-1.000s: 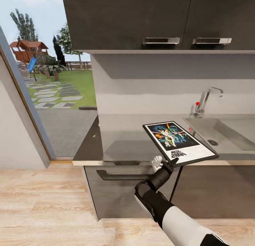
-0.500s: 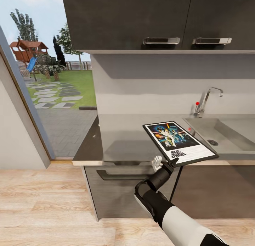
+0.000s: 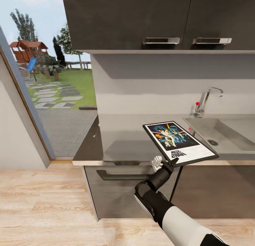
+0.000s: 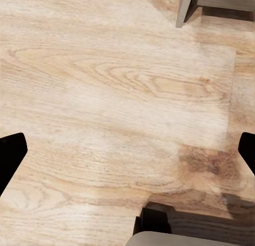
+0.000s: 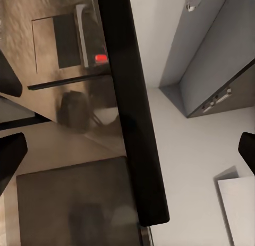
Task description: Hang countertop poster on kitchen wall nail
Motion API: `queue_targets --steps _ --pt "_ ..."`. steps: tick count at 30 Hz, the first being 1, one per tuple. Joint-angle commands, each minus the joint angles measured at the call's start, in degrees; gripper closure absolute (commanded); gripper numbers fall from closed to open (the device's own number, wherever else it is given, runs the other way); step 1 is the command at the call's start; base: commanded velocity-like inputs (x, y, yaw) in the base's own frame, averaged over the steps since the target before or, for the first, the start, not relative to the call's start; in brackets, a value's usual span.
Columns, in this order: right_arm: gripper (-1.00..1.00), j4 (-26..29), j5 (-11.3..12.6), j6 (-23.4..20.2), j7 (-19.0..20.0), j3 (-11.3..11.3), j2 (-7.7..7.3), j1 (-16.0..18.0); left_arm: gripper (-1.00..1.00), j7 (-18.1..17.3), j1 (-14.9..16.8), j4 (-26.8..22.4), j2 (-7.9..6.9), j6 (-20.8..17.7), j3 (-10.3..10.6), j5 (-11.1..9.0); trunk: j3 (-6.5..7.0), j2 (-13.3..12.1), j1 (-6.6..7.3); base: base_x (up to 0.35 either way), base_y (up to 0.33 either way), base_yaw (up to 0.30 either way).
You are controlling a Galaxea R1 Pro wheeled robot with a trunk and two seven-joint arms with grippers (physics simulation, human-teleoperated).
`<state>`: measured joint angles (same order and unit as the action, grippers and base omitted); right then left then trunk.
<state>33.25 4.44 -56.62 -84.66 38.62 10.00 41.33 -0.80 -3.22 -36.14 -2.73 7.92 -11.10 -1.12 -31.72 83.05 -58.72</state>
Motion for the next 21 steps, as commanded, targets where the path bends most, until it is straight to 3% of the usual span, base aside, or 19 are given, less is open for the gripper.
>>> queue_targets --steps 1,21 --pt "-1.00 -0.03 0.48 -0.60 -0.42 0.22 0.00 0.07 -1.00 -0.08 -0.03 -0.07 0.01 0.08 -0.06 -0.12 -0.05 0.03 0.00 0.000 0.020 0.000" --pt "-1.00 -0.08 0.48 -0.60 -0.42 0.23 0.00 0.07 -1.00 -0.08 -0.03 -0.07 0.01 0.08 -0.20 -0.12 -0.05 0.03 0.00 0.000 0.012 0.000"
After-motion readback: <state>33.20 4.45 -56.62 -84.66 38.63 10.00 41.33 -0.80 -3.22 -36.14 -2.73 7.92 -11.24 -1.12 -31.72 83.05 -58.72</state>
